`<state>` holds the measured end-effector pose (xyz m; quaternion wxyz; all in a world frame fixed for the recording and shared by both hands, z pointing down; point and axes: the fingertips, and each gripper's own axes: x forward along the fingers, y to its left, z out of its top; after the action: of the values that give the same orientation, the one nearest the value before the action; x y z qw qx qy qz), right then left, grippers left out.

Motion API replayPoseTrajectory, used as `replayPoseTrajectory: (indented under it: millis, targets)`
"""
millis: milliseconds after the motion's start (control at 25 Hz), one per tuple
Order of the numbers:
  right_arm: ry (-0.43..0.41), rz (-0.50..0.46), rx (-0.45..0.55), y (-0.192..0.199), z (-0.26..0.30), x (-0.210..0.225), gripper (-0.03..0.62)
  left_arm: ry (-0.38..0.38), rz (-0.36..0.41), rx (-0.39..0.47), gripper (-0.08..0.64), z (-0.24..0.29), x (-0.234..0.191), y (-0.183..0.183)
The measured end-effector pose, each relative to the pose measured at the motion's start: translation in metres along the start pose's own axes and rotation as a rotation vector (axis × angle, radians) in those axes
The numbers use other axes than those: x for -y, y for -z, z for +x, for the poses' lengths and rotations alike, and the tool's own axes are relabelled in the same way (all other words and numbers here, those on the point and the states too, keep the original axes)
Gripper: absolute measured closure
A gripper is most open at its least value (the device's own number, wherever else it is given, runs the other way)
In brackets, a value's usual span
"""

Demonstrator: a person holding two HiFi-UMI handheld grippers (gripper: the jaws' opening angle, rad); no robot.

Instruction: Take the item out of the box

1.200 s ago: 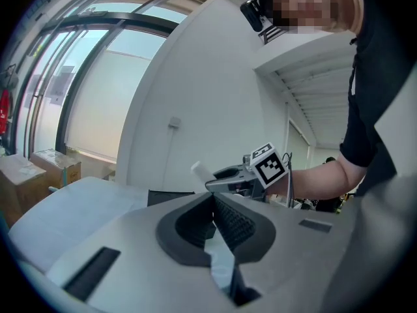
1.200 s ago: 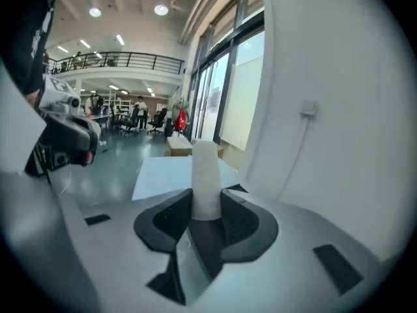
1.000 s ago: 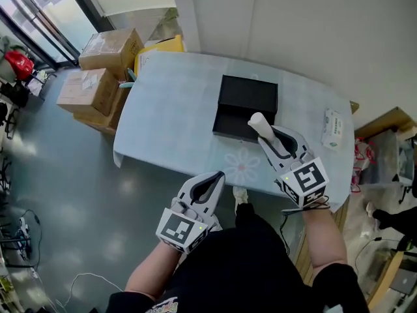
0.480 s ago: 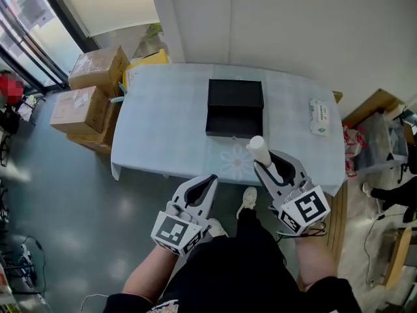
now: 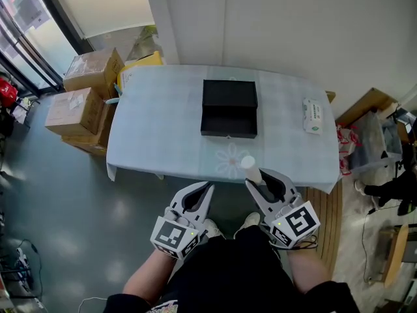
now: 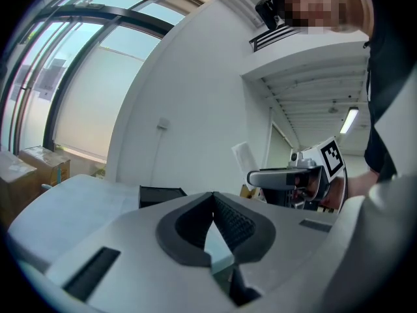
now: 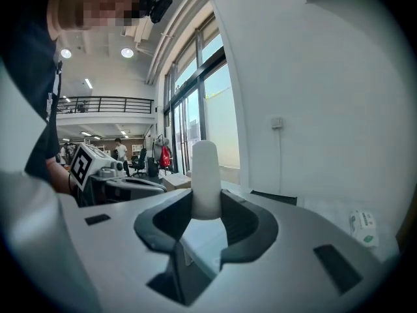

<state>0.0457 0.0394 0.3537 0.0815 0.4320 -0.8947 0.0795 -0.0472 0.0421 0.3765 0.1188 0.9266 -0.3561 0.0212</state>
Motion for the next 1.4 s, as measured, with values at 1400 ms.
replayPoseTrajectory:
  millis: [1400]
  targets:
    - [-0.041, 0.014, 0.006, 0.013, -0.03, -0.027, 0.456, 0.029, 0.045, 0.007, 0.551, -0.012, 0.041, -0.003]
